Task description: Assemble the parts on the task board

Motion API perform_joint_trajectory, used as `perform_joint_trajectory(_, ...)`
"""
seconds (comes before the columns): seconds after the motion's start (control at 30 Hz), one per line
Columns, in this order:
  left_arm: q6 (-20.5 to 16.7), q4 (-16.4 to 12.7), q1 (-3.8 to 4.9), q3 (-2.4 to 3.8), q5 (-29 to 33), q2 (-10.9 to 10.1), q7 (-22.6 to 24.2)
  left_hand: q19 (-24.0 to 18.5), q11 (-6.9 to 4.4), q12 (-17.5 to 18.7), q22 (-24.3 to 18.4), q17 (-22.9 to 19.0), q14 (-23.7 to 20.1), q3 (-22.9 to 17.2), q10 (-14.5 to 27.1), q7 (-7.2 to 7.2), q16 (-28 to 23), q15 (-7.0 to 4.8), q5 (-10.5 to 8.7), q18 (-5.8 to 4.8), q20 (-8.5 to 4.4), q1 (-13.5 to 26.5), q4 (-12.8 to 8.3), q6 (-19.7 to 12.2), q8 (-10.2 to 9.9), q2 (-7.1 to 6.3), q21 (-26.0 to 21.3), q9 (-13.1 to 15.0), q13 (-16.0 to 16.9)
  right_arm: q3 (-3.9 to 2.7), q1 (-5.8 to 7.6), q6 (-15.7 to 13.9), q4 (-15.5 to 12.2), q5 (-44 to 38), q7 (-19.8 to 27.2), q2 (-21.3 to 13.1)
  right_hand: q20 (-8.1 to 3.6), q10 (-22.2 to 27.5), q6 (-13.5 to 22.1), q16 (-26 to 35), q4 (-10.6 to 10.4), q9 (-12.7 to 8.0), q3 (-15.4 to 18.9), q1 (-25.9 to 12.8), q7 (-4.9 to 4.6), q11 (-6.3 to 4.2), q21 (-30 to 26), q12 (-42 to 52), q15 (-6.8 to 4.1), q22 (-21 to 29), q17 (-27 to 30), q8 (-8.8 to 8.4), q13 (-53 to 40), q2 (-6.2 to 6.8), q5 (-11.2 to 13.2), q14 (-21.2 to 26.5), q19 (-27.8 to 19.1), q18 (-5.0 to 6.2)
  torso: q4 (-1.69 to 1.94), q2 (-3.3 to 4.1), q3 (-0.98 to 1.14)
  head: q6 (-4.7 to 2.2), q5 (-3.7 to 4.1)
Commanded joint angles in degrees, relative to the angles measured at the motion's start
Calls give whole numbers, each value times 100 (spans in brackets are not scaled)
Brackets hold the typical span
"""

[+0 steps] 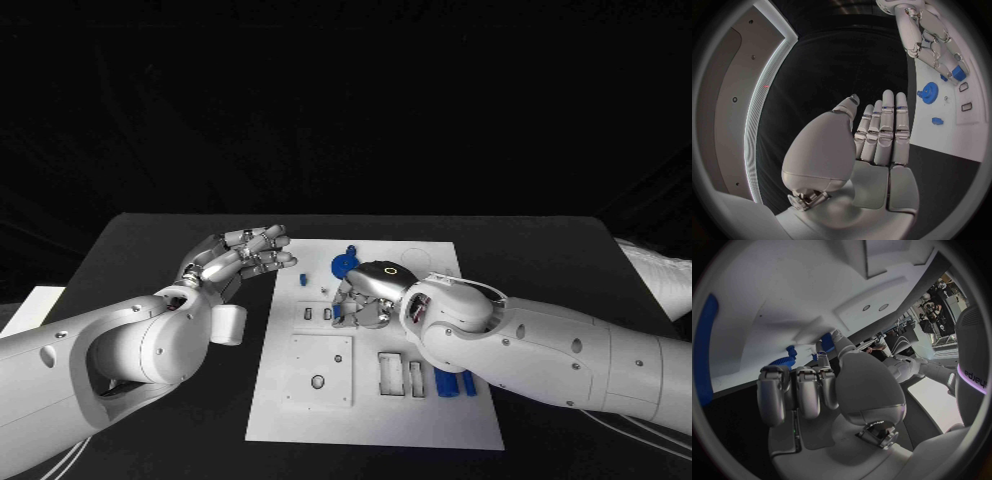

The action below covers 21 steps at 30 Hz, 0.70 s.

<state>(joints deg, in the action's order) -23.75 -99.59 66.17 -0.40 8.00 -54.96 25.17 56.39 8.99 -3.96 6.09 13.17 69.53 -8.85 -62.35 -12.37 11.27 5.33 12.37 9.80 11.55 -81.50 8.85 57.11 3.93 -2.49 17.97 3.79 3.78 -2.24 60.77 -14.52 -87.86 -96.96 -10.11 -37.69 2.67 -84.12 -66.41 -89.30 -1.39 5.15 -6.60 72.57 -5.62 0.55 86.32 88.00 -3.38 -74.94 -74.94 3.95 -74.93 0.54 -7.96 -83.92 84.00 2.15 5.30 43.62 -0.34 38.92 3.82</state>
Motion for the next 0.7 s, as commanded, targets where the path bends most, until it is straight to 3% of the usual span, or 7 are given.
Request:
perform_joint_trajectory(0.03, 111, -13, 3, 4, -28, 3, 29, -24, -2, 25, -7, 12, -33, -29, 29, -17, -36, 4, 5, 66, 14, -43, 1, -34, -20, -22, -18, -5, -5, 35, -40, 384, 22, -187, -243, -9, 35, -489, 108, 40, -37, 0, 29, -73, -31, 61, -36, -68, 49, -662, -1262, -35, -1384, 64, -62, -555, 233, -27, -1, 2, 1, 1, -1)
perform_joint_trajectory(0.27, 117, -15, 3, 4, -28, 1, 21, -24, -2, 25, -7, 12, -33, -29, 29, -17, -36, 4, 5, 66, 14, -43, 1, -34, -20, -22, -18, -5, -5, 39, -42, 237, 6, -268, -307, -1, 88, -395, 338, 47, -137, -76, 94, -234, -104, 127, -59, -307, 105, -625, -1249, -44, -1273, 233, -116, -552, 217, -20, 1, 1, -2, -3, 4)
perform_joint_trajectory(0.5, 121, -13, 3, 4, -28, -1, 11, -24, -2, 25, -7, 12, -33, -29, 29, -17, -36, 4, 5, 66, 14, -43, 1, -34, -20, -22, -18, -5, -5, 41, -42, 42, 0, -321, -373, 5, 122, -344, 487, 59, -245, -115, 146, -333, -140, 162, -80, -435, 138, -590, -1226, -39, -1212, 315, -97, -547, 202, -12, 1, 3, 0, -14, 17)
perform_joint_trajectory(0.7, 131, -7, 3, 4, -28, 0, -6, -24, -2, 25, -7, 12, -33, -29, 29, -17, -36, 4, 5, 66, 14, -43, 1, -34, -20, -22, -18, -5, -5, 41, -48, -255, -22, -352, -413, 4, 148, -317, 611, 70, -504, -126, 318, -520, -164, 187, -99, -498, 162, -561, -1206, -28, -1177, 462, -8, -543, 191, -5, -3, 1, 2, -16, 24)
